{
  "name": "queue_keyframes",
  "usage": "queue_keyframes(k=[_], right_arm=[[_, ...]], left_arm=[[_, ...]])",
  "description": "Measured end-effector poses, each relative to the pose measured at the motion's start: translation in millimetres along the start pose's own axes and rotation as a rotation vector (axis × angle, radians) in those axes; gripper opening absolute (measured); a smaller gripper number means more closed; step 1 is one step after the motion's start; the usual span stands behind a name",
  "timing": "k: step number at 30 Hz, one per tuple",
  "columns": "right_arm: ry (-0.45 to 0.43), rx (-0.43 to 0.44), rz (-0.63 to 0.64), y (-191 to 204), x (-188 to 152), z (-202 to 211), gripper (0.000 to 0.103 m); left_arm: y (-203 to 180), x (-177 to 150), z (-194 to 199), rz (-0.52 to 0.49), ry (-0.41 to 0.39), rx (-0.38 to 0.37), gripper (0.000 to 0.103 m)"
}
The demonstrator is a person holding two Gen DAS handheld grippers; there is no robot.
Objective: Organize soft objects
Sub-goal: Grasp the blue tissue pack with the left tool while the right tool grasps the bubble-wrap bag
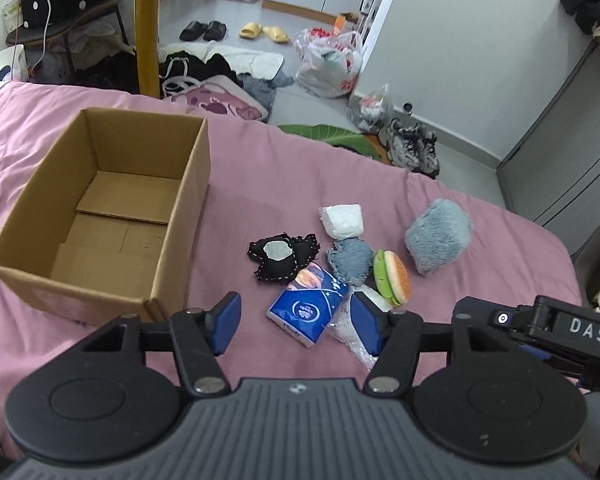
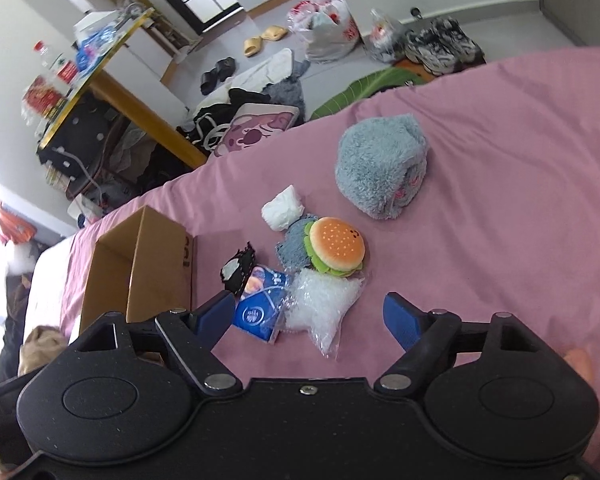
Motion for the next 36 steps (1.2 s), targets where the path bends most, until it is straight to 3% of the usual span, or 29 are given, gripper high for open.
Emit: queue_keyframes(k=[6, 15, 25, 33, 36], right_arm=[[0.016, -0.002, -0.075, -8.7, 8.0, -22.5, 0.079], [0.101, -0.011, -0.182, -31.8, -0.7, -57.9, 0.063], [0.196, 0.02, -0.222, -33.4, -4.6, -88.9, 0.063], [0.218, 0.031, -0.225, -34.5, -2.9, -106.8, 0.062], [0.216, 0.034, -0.227, -36.0, -2.8, -109.9, 0.051]], left_arm=[[-1.2, 11.1, -29.9, -0.001, 0.043, 0.006, 0.057], [1.8, 4.7, -73.4, 0.047, 0.096, -0.028, 0.051], [3.9, -1.1, -110.2, 0.047, 0.172, -0.026, 0.051], [2.9, -1.5, -131.6, 0.057, 0.21, -0.043, 0.053], [0.3, -2.0, -135.6, 0.044, 0.216, -0.038, 0.056]])
Point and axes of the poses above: each gripper's, at about its wrist camera, not at the fingertips, and z roughly against the way its jaws point, y to its left, x to its top, the point moved 5 cm from there along -z, roughly the way its jaws point, and after that the axes turned 2 degrees about y, right-handed, at the moved point
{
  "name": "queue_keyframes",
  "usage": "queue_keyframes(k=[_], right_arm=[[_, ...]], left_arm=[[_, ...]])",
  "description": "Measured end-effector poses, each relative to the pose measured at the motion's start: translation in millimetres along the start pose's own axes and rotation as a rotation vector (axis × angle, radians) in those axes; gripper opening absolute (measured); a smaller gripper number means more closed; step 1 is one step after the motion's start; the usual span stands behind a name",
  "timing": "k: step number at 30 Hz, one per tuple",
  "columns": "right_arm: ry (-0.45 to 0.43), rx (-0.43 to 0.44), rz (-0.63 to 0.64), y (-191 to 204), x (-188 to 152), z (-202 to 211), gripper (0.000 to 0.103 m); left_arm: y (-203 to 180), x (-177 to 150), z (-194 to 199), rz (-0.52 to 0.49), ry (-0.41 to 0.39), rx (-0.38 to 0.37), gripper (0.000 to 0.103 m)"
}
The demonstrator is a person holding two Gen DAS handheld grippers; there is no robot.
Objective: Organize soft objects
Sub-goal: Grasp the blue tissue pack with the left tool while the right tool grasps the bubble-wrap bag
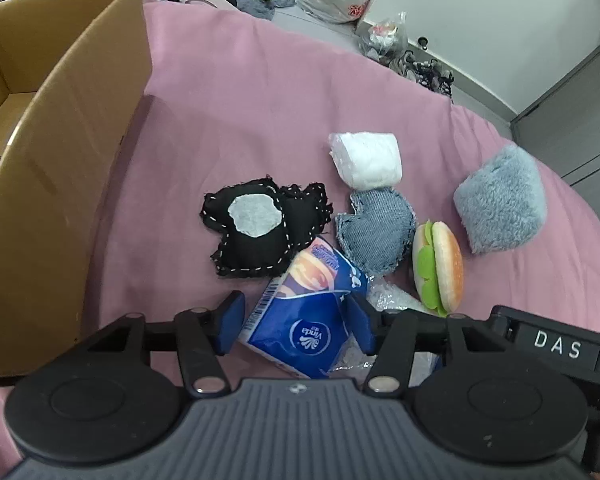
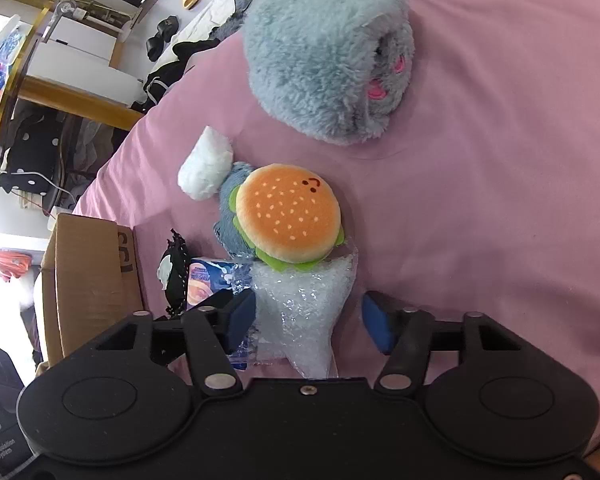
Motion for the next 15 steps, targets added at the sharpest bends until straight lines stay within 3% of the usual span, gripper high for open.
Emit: queue_keyframes(k=[1, 4, 11, 15], right_arm=[[0.0, 0.001, 0.005, -0.2, 0.2, 0.2, 0.041], [-0.009, 0.006, 0.015, -1.4, -0.9, 5.1, 0.031], [-0.078, -0.034, 0.056, 2.1, -2.8, 26.0, 0.025], [-0.114, -0.044, 0.081, 7.3, -5.4, 36.9, 0.025]], left_arm=[[-0.4, -0.3, -0.4, -0.002, 0.001, -0.002, 0.057], [-3.7, -1.7, -1.7, -0.026, 0.0, 0.005, 0.06], [-7.6, -7.6, -0.4, -0.048, -0.007, 0.005, 0.059], [-6.3, -10.4, 5.7, -0.023, -0.031, -0.011, 0.047]])
Point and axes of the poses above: each gripper's, at about its wrist camera, not at the fingertips, and z roughly against the way its jaws point, y to its left, x to its top, the point moved 5 cm from there along -z, roughly the way its jaws point, and after that the axes turned 2 degrees about y, right-handed, at the moved point
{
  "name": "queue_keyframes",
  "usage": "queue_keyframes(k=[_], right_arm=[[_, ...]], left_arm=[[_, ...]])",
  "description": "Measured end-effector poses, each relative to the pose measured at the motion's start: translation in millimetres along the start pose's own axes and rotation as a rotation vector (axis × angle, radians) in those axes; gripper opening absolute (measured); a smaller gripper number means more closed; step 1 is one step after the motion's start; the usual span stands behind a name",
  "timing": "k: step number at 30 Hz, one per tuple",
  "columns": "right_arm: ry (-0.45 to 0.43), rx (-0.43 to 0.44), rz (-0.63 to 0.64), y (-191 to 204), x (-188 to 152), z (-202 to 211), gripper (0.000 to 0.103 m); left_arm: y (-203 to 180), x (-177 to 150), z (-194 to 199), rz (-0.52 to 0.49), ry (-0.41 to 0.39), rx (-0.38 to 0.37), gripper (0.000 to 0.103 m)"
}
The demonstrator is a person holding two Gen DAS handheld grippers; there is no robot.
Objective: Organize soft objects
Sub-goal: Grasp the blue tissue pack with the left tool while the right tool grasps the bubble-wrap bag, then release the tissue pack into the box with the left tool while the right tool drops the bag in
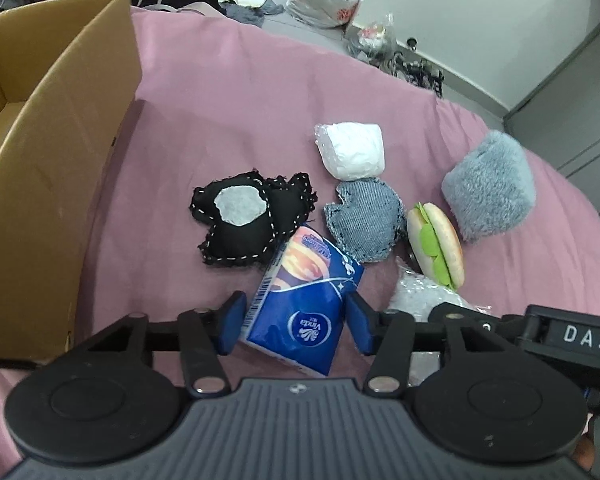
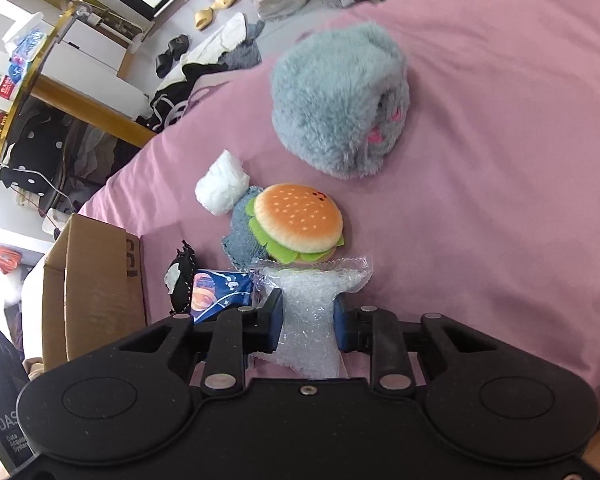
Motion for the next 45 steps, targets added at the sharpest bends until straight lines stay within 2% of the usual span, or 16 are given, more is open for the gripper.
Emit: queue_keyframes(k=[4, 8, 17, 25, 36, 45], right_arm=[[-0.041, 0.005, 0.022, 7.2, 0.0, 12.9, 0.025], [-0.077, 0.005, 0.043, 10.7, -0.6, 25.4, 0.025], [-0.139, 0.024, 0.101, 24.5, -1.3, 46.9, 0.025], [-0.173, 0.033, 0.181, 48.0, 0.0, 55.2, 0.024], [-0.182, 0.066, 0.27, 86.1, 0.3, 56.7, 0.024], [-0.192, 0.094, 0.336, 127.2, 5.9, 47.8, 0.024]], left_arm=[[-1.6, -2.4, 12.8, 0.0, -0.029, -0.015, 0.03], [-3.0, -5.9, 30.6, 0.014, -0.056, -0.041, 0.021], [-12.5, -2.9, 81.8, -0.016, -0.178, -0.078, 0.02], [-5.0, 3.9, 114.9, -0.009, -0.235, -0.075, 0.02], [24.3, 21.0, 148.8, 0.015, -0.312, -0.055, 0.02], [58.3, 43.2, 158.1, 0.064, -0.358, -0.017, 0.02]])
Point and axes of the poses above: each gripper's, at about its wrist camera, not at the fingertips, and z roughly against the way its jaws point, y to its left, x to its top, the point moved 5 cm from there along -z, roughly the way its jaws point, and after that the axes turned 2 degrees about y, right-handed, at the moved point
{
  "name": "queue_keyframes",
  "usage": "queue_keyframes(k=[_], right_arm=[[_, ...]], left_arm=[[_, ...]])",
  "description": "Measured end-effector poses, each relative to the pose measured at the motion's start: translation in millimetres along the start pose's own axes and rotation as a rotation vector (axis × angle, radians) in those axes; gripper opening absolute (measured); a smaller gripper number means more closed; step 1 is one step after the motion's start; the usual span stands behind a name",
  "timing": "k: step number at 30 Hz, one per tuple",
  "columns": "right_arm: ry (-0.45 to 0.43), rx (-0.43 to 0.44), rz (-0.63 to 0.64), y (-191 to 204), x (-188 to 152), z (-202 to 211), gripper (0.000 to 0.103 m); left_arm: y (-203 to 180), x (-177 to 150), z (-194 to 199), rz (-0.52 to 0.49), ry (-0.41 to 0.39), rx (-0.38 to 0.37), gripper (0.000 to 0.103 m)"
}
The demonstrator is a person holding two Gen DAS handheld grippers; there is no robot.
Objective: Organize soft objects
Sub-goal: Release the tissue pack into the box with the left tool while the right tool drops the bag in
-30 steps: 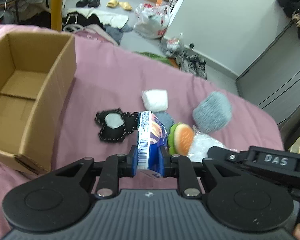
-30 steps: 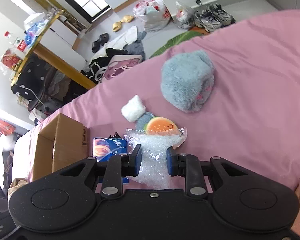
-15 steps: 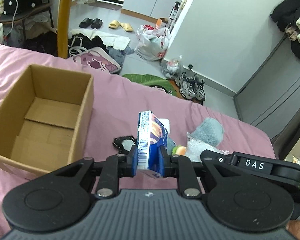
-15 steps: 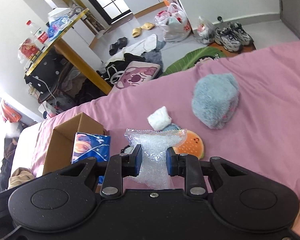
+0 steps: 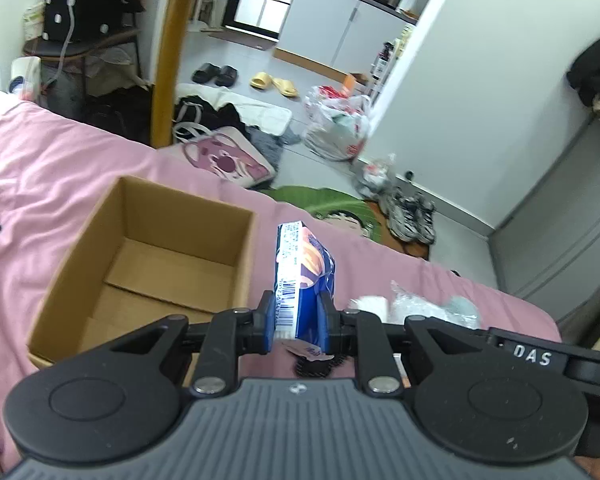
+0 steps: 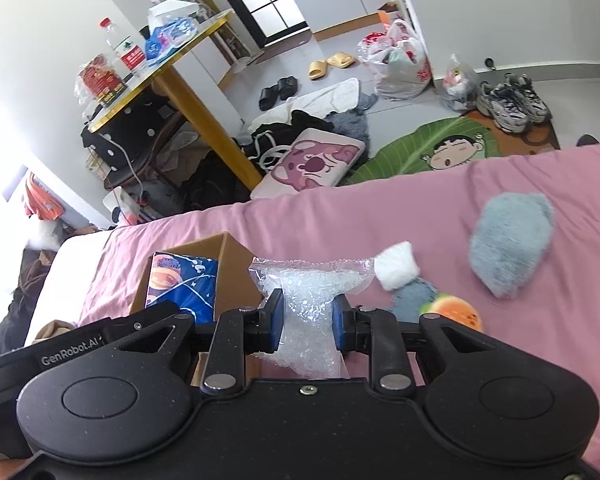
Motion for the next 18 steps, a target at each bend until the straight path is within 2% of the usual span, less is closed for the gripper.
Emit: queue_keyframes(k=[18], right_arm=[[0.003, 0.069, 0.049, 48.2, 25.9, -46.4, 0.024]], left_arm=[[74.9, 31.1, -23.1, 0.147, -0.049, 0.067, 0.02]])
Point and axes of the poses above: each gripper's, at about its wrist camera, not at the fingertips, and z roughly against the way its jaws point, y to its left, x to its top, the point moved 5 cm from there along -z, roughly the way its jaws point, and after that the axes turned 2 degrees about y, right-handed, at the moved point
